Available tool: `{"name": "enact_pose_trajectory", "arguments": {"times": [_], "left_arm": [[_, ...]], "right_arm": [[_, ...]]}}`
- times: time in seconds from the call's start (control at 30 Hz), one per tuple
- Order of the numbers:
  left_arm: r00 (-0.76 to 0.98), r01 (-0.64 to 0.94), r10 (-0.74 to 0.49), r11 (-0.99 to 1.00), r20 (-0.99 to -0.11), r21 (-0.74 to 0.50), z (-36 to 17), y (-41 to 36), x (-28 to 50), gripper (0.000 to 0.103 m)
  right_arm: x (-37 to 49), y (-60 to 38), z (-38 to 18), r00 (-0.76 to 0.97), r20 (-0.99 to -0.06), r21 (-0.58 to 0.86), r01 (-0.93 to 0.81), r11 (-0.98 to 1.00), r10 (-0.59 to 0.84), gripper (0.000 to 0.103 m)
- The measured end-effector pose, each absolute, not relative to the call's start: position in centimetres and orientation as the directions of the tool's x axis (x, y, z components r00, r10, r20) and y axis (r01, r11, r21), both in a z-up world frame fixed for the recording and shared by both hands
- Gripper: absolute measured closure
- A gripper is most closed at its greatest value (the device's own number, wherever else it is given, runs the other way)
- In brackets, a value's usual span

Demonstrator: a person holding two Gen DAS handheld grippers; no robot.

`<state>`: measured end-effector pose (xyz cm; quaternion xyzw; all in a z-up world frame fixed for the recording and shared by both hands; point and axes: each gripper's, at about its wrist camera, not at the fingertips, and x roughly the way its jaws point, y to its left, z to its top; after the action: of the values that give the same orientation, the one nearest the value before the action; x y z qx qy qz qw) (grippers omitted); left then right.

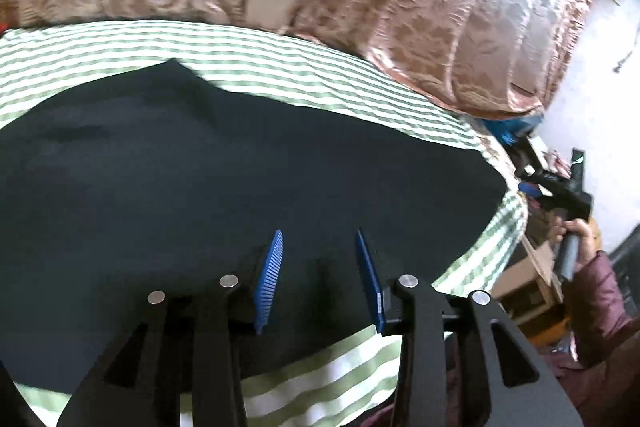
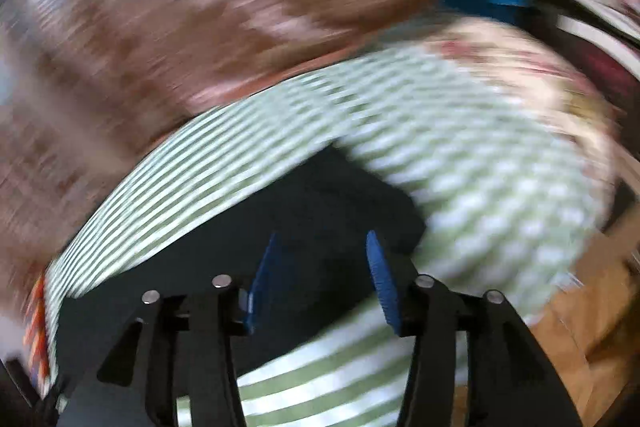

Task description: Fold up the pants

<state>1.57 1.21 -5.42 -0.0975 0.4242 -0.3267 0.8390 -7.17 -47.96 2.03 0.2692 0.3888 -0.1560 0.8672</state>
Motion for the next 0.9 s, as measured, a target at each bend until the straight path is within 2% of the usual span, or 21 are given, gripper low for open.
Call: {"name": "enact_pose_trajectory", "arguments": {"times": [0.13,0.2,0.27,0.33,0.5,0.67,0.9], "left_arm": [[0.436,0.445,-0.603,0.79,-0.668,-0.422,-6.2,2.0,1.1,0.067],[0.435,0.44,-0.57,0.81,-0.697,-0.388,-6.8,1.9,0.9,0.067],[0.438,0.434,-0.531,0.832,-0.725,-0.346,-7.4,1.6,0.6,0.067],[0.445,0.433,-0.503,0.845,-0.741,-0.314,-8.0,1.9,-0.1,0.067],[0.479,0.41,-0.46,0.87,-0.747,-0.273,-8.3,2.5,-1.2,0.067],[0.582,0.353,-0.323,0.927,-0.746,-0.126,-6.6,1.8,-1.1,0.067],[0.646,0.29,-0.23,0.956,-0.728,-0.045,-5.5,3.0,-0.5,0.067]], "right_arm": [[-1.7,-37.5,0.9,0.6,-0.758,0.404,0.125,0.906,0.255,0.056],[-0.1,-32.7,-0.3,0.528,-0.769,0.418,-0.011,0.908,0.361,0.06],[0.4,-28.8,-1.8,0.443,-0.795,0.407,-0.116,0.906,0.414,0.066],[-0.1,-26.4,-3.6,0.359,-0.824,0.398,-0.183,0.899,0.438,0.067],[-1.8,-27.0,-4.8,0.341,-0.825,0.401,-0.207,0.892,0.451,0.067],[-1.2,-26.9,-3.8,0.327,-0.827,0.406,-0.212,0.889,0.457,0.066],[1.9,-24.7,-1.2,0.334,-0.742,0.517,-0.268,0.813,0.582,0.065]]}}
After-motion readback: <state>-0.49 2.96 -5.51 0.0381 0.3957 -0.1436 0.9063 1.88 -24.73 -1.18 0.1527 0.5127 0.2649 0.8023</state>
